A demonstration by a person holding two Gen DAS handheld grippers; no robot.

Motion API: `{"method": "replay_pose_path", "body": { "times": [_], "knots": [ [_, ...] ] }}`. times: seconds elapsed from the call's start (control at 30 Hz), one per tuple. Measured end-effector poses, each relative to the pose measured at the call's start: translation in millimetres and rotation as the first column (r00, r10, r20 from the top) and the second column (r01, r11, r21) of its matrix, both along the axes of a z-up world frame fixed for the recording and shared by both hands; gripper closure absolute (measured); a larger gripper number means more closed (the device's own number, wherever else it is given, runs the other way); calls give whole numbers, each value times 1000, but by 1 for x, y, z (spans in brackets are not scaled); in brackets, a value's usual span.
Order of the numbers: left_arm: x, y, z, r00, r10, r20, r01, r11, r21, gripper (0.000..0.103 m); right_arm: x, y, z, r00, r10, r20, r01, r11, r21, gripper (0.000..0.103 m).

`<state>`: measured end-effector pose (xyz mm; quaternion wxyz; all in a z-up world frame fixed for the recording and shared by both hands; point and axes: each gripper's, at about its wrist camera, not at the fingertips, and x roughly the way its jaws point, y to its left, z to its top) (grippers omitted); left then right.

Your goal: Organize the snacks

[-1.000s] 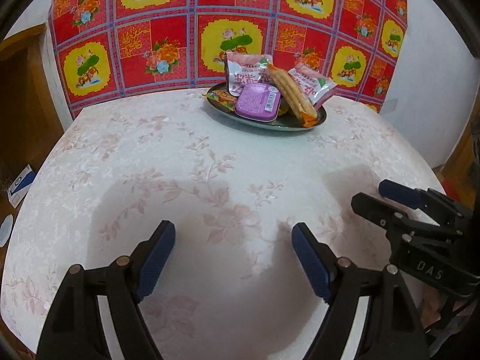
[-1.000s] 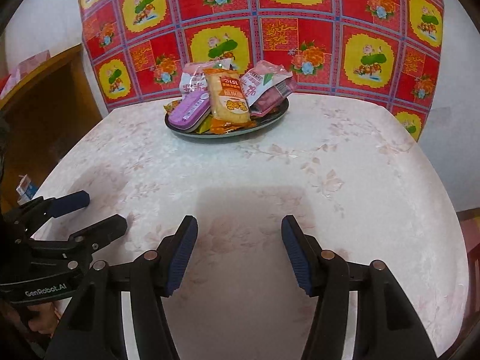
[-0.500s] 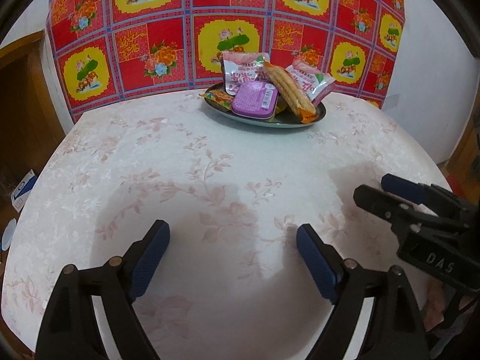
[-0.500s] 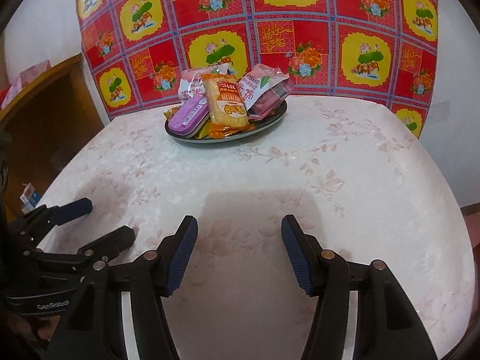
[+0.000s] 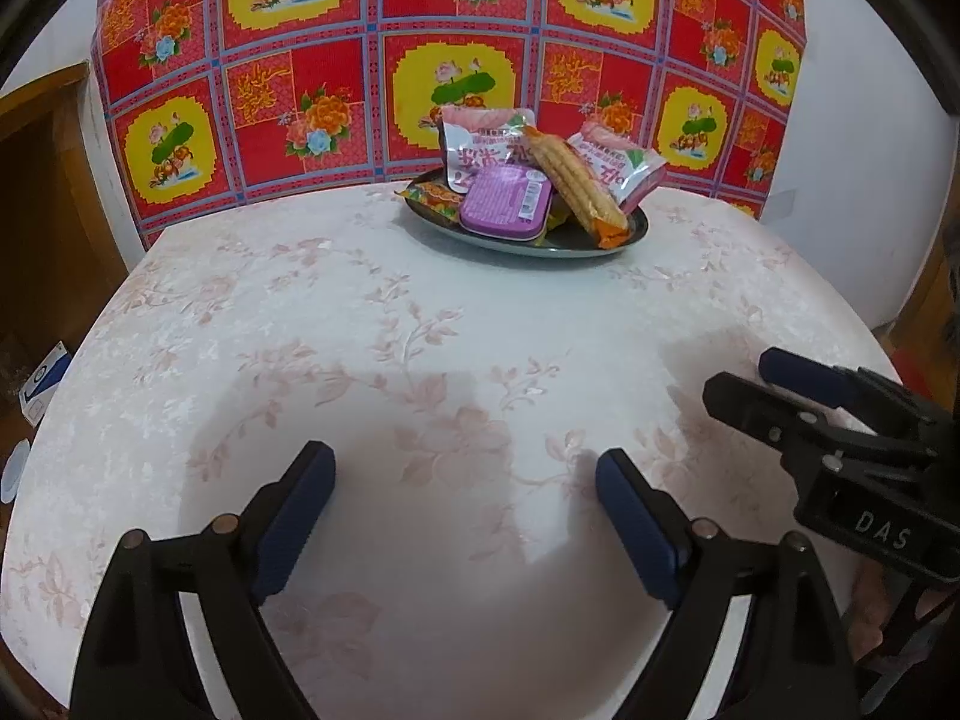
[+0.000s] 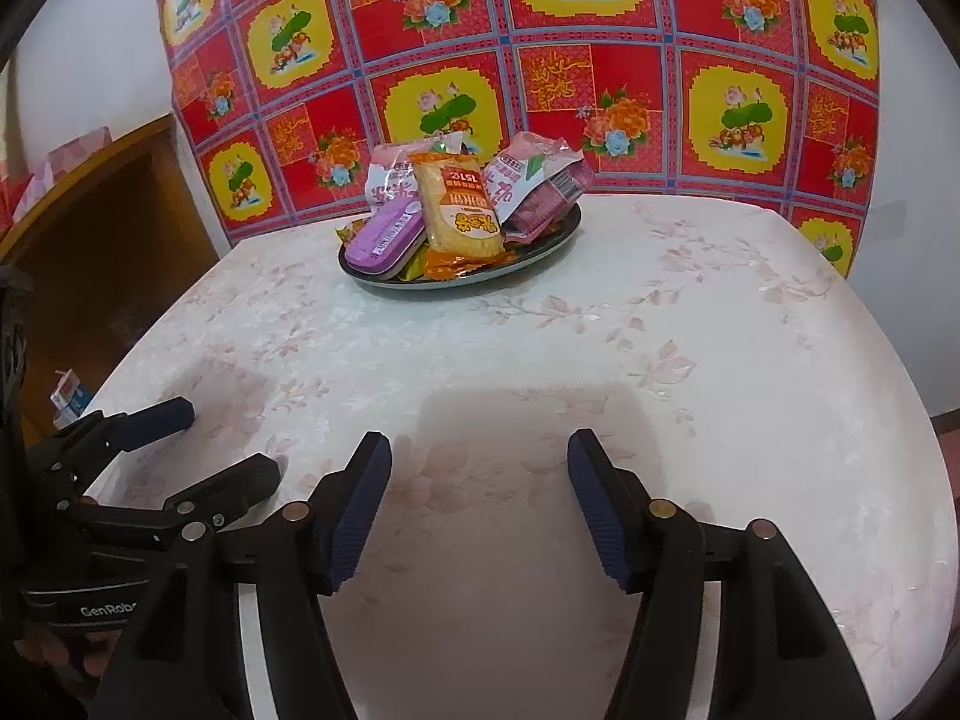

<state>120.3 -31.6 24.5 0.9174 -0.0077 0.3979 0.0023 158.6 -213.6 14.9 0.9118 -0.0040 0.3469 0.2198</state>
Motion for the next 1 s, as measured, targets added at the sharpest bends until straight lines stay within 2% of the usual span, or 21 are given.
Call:
{"method": "replay_pose_path", "body": {
  "times": [0.33,0.47,0.63,0.8,1.0],
  "knots": [
    [1,-1,0,1000,-8,-5,8,1000,-1,10,0,2,0,1000,-6,4,6,1000,-10,40],
    [0,-1,-1,1000,-10,-4,10,1000,1,10,-1,5,0,1000,-3,10,4,999,-42,38],
    [1,-2,-1,1000,-9,-6,9,1000,6,10,2,0,-1,1000,5,-1,-5,1000,-6,38],
    [1,-1,-1,1000,-10,-6,10,1000,6,10,1,4,0,1000,11,1,-11,1000,-27,38],
    [1,-1,-1,1000,-11,-6,11,1000,6,9,1,1,0,1000,13,-7,-13,1000,7,38]
  ]
}}
